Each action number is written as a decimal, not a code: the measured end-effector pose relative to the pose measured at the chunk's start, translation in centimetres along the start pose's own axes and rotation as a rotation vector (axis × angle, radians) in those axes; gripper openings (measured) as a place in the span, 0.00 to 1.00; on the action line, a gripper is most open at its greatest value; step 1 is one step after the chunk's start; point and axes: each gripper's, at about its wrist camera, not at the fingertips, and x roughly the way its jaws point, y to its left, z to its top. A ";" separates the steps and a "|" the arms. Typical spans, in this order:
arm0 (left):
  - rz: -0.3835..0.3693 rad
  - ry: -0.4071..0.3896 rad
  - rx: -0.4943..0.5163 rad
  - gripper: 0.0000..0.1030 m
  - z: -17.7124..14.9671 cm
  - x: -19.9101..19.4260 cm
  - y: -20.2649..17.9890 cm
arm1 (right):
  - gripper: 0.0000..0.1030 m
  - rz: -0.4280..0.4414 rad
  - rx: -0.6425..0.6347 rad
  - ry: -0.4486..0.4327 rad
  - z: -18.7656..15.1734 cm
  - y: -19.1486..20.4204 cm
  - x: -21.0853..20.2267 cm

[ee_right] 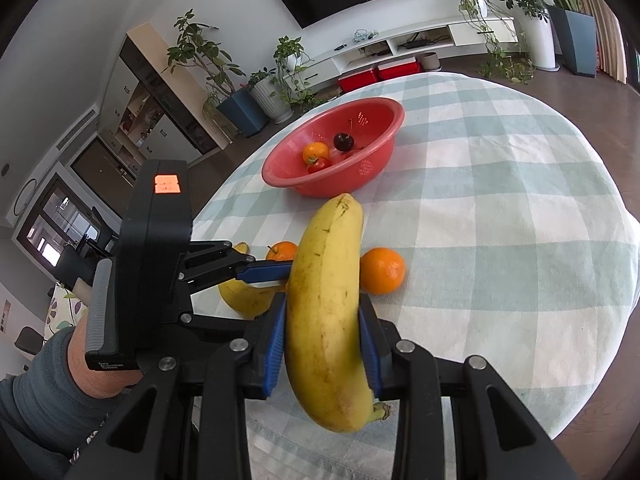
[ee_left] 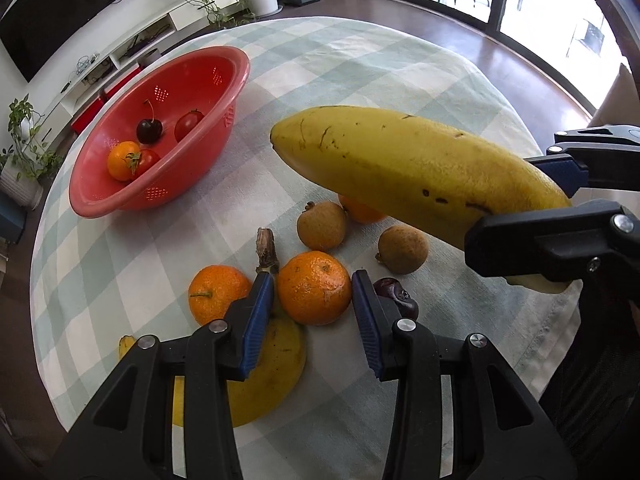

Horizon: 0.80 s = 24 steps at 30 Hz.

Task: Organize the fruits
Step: 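Grasp a mandarin orange with the left gripper while the right gripper holds the banana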

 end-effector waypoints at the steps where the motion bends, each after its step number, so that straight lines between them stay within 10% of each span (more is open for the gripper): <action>1: -0.003 0.004 0.001 0.37 0.0 0.1 0.1 | 0.35 -0.005 -0.006 0.003 0.0 0.1 0.1; 24: -0.023 -0.077 -0.016 0.33 -0.9 -2.6 1.1 | 0.35 -0.002 -0.008 -0.015 -0.1 0.5 0.1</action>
